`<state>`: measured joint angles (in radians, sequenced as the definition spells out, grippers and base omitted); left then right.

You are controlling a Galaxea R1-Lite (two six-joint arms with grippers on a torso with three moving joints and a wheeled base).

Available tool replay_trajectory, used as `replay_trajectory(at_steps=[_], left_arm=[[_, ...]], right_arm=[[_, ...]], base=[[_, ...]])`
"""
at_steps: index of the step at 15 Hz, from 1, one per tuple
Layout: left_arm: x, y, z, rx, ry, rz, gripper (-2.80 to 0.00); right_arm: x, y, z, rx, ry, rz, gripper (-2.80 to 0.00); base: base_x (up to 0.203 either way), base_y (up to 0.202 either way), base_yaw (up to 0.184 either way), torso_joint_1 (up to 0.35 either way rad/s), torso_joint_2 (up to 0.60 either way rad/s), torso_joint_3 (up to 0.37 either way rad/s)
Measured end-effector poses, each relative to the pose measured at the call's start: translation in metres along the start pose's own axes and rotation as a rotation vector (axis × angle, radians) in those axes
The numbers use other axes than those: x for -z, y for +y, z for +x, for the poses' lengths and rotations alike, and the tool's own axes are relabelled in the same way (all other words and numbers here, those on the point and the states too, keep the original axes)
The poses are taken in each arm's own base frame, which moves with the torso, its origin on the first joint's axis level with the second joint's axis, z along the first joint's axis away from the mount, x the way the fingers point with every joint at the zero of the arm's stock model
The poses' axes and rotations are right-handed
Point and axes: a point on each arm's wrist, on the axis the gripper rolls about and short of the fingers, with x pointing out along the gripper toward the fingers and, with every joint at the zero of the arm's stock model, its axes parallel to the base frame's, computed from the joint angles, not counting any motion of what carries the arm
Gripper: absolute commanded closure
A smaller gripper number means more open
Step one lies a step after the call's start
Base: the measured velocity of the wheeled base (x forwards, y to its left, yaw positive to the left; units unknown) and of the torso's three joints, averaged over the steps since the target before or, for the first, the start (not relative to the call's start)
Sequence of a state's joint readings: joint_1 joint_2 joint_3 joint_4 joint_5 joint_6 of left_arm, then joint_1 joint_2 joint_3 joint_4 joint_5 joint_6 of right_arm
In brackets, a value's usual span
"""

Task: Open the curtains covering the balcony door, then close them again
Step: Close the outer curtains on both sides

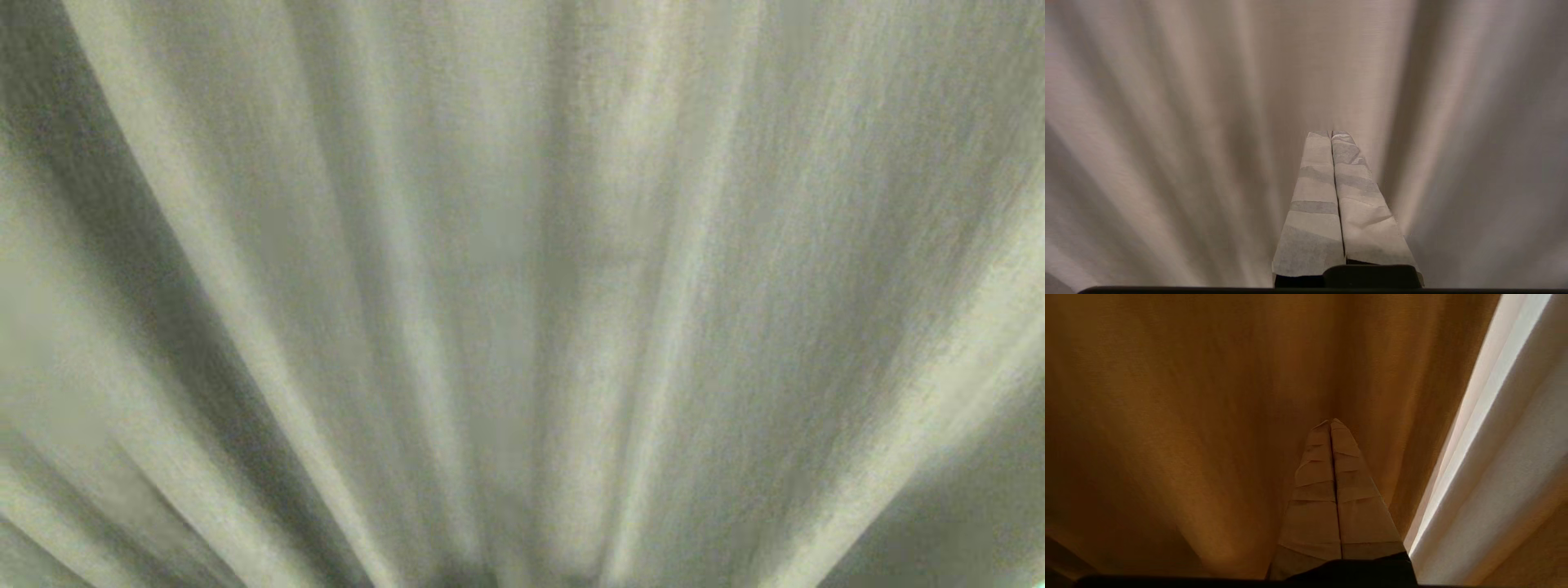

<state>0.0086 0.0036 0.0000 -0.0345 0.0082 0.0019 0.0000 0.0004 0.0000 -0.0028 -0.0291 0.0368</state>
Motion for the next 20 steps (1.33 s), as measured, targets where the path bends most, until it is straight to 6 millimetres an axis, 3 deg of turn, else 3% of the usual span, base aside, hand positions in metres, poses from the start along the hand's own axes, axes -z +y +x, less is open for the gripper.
replay_trajectory(at_steps=[20], left_arm=[[-0.0001,0.0001,-0.0001,-0.005,-0.001,0.0,0.0]], right_arm=[[0.0,0.0,0.0,0.0,0.0,0.0,0.0]], base=[[0.0,-0.013,0.0,0.0,0.0,0.0]])
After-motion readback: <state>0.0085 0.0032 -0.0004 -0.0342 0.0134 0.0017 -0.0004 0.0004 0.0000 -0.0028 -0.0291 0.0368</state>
